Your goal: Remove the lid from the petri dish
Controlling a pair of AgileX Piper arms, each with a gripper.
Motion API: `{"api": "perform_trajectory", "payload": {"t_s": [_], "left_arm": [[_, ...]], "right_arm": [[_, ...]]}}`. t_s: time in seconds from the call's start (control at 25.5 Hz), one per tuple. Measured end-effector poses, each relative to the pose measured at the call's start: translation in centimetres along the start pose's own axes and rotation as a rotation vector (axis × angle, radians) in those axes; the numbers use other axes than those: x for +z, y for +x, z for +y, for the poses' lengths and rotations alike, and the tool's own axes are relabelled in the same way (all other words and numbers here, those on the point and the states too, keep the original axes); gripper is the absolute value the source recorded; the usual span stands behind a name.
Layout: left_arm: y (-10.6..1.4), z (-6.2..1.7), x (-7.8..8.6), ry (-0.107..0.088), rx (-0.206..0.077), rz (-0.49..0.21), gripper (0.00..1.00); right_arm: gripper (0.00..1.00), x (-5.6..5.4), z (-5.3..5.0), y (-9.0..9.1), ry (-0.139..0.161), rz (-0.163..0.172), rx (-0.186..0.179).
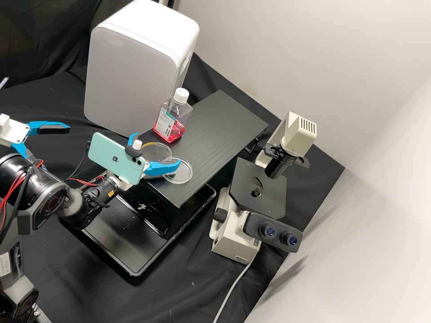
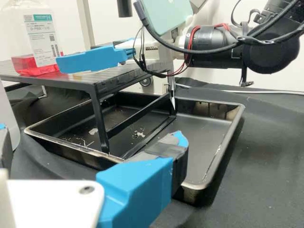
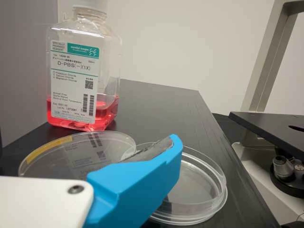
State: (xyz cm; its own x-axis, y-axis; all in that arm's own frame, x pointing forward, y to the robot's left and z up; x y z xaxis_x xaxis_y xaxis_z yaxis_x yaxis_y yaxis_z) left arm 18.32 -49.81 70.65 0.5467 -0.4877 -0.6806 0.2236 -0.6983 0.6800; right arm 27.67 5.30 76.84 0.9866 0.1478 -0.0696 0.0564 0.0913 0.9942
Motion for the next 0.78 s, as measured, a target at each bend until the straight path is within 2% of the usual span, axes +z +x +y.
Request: {"api": "perform_trajectory", "payload": {"t_s": [0.12,0.2,0.27,0.39,0.43,0.59,0.71,0.78], "left_arm": [[0.1,0.05,0.0,0.007,-0.001,-0.01,1.0],[0.2,0.17,0.1,-0.008,-0.002,-0.026,1.0],[0.2,0.18,0.1,-0.023,-0.004,-0.035,1.0],[0.2,0.24,0.2,-0.02,-0.002,-0.036,1.0],[0.2,0.34,0.2,-0.017,0.002,-0.036,1.0],[0.1,0.58,0.3,-0.009,0.011,-0.037,1.0],[0.1,0.62,0.3,-0.007,0.013,-0.037,1.0],[0.1,0.62,0.3,-0.007,0.013,-0.037,1.0]], "right_arm": [[1.0,0.0,0.0,0.0,0.0,0.0,0.0],[1.0,-0.1,0.1,-0.1,0.0,0.002,0.003],[1.0,-0.1,0.4,-0.4,-0.008,-0.007,0.019],[1.0,-0.2,1.0,-0.9,-0.01,-0.043,0.065],[1.0,-0.2,1.2,-1.2,-0.002,-0.066,0.086],[1.0,-0.3,1.7,-2.3,0.063,-0.135,0.156],[1.0,-0.4,2.1,-3.2,0.072,-0.133,0.173],[1.0,-0.3,2.1,-3.7,0.081,-0.136,0.17]]}}
